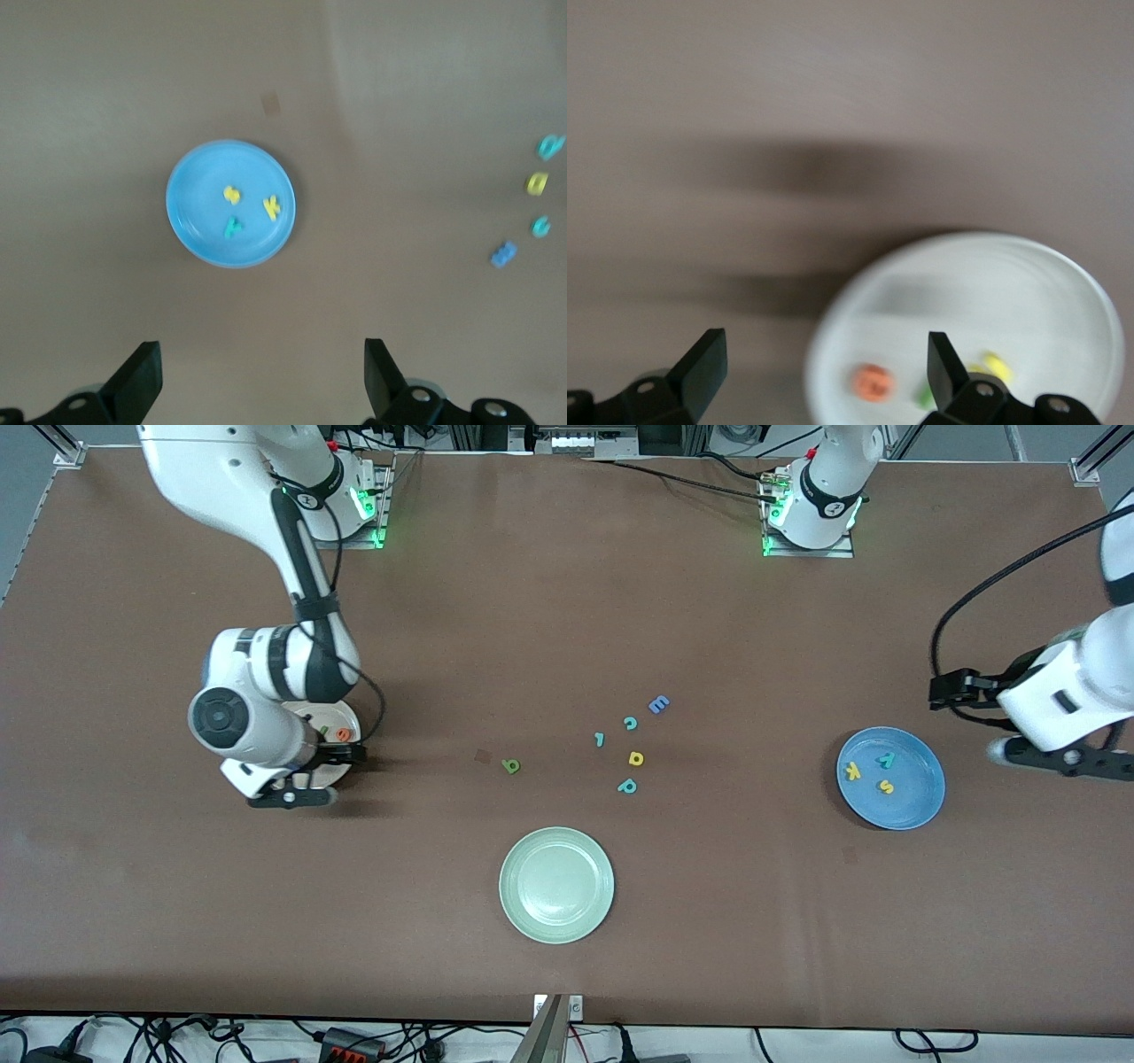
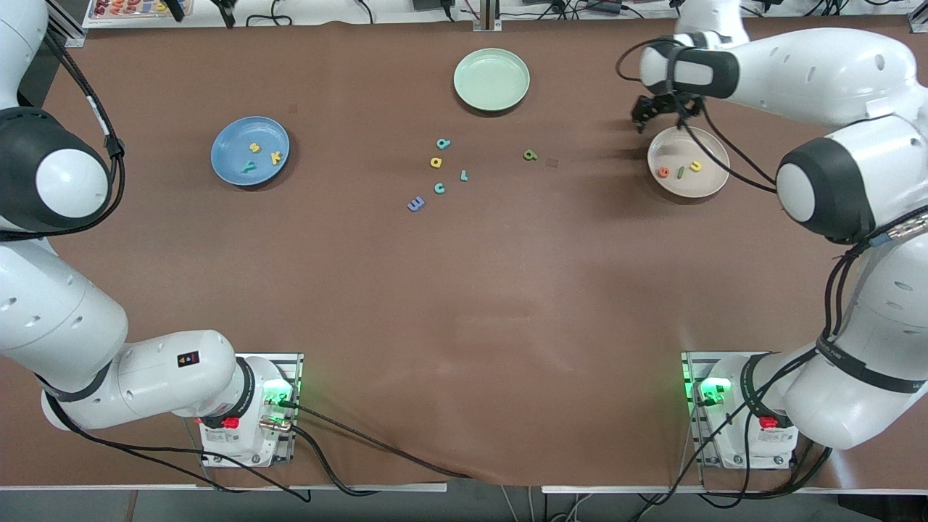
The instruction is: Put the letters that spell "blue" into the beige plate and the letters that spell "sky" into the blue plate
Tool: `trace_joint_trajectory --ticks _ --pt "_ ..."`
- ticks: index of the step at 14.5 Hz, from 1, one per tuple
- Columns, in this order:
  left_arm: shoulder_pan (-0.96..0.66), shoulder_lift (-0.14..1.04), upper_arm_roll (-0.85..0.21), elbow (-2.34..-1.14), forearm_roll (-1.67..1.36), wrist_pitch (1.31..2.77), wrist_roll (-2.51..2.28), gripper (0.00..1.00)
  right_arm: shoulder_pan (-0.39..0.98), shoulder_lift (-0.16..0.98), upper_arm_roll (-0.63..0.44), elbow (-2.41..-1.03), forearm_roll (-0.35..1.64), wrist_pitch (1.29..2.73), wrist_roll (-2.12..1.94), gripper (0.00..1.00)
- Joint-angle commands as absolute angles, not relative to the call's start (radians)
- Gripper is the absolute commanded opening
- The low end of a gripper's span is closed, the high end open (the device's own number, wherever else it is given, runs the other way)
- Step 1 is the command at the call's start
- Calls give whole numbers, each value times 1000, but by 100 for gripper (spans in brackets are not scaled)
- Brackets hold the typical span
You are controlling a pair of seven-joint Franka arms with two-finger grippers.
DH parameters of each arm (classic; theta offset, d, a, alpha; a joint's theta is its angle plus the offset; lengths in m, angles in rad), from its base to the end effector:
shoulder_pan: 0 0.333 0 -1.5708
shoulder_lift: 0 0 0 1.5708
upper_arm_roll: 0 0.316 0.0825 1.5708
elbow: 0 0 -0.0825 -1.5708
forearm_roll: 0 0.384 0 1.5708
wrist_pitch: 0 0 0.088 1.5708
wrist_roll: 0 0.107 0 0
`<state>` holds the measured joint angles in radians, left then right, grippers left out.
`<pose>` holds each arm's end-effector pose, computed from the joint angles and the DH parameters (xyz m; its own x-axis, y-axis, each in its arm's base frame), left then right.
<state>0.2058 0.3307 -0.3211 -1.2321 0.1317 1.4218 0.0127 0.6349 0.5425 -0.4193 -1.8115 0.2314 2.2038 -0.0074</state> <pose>0.6331 -0.0215 0.5805 0.9867 -0.1040 -0.1253 -0.1082 -0.9937 -0.0274 0.6184 0.1623 0.2553 0.9889 0.1172 -0.0914 0.1211 -0.9919 0.0389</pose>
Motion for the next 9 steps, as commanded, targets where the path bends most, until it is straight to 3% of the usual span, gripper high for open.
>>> trace_joint_trajectory --ticks 1,5,7,9 --pt "76 148 -129 -1418 46 1564 -47 100 676 586 -367 -1720 233 2187 -29 100" --pt "15 -58 -55 -1720 18 1748 -91 100 753 669 -316 -1594 235 2195 -113 100" --pt "-33 -107 0 -1788 18 1766 -83 100 808 713 -313 -1550 241 2203 -101 100" --pt "-63 -104 44 -1784 14 1766 -74 100 853 753 -313 -1505 239 2203 -100 100"
